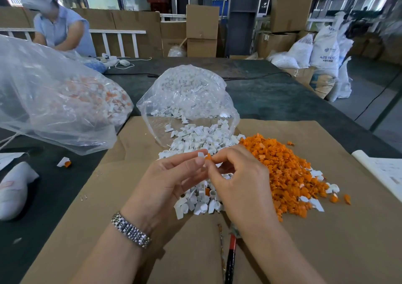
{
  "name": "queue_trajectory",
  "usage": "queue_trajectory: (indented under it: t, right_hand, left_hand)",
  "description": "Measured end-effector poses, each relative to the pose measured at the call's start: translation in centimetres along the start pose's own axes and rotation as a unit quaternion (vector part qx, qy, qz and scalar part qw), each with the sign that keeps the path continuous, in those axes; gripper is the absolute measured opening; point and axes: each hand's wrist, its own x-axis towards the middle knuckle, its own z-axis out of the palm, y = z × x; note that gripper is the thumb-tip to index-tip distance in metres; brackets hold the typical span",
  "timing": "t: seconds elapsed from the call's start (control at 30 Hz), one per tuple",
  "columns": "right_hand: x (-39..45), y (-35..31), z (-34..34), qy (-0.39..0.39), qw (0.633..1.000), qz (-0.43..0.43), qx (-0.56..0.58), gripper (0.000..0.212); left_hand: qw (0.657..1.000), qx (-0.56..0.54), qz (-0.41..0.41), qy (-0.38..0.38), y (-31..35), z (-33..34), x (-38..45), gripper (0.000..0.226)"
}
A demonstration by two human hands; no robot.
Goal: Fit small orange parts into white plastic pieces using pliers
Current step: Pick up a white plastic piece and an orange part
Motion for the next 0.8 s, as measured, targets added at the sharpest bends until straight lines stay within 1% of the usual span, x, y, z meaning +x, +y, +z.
queue_trajectory:
  t: [0.07,0.13,0.2,0.3,0.4,0.5,0.57,0.7,0.8]
  right_hand:
    - [-0.1,0.0,0.3,-0.005,1.0,-0.014,-0.01,0.006]
    - [-0.2,0.0,0.4,-0.007,1.0,-0.024,-0.015,0.006]
    - [-0.1,0.0,0.3,-0.008,1.0,-0.024,-0.014,0.007]
    - [0.0,0.2,0.1,-0.023,1.0,-0.013,-0.004,0.008]
    - [0.1,0.4,-0.2,-0.042,0.999,0.012,0.022,0.01]
    - [0.3,0.7,-0.7,-0.071,0.994,0.065,0.059,0.016]
    - [0.4,0.8,-0.9,-0.088,0.99,0.083,0.073,0.018]
    - [0.5,0.7,-0.7,-0.088,0.992,0.071,0.059,0.013]
    - [0.5,0.8,-0.6,-0.079,0.994,0.059,0.053,0.011]
  left_hand:
    - [1.0,-0.003,-0.001,0.018,0.0,0.1,0.0,0.032]
    - [0.999,-0.01,-0.007,0.03,-0.1,0.1,0.0,0.027]
    - [0.999,-0.017,-0.013,0.037,0.0,0.0,0.0,0.024]
    - [0.999,-0.017,-0.021,0.046,-0.1,-0.2,0.0,0.025]
    - [0.998,-0.013,-0.029,0.056,-0.1,-0.4,0.1,0.024]
    - [0.998,-0.009,-0.032,0.06,-0.2,-0.5,0.3,0.022]
    - [0.998,-0.005,-0.031,0.062,-0.2,-0.5,0.3,0.021]
    - [0.997,0.007,-0.019,0.071,-0.3,-0.5,0.3,0.011]
    - [0.997,0.023,-0.024,0.067,-0.2,-0.6,0.3,0.011]
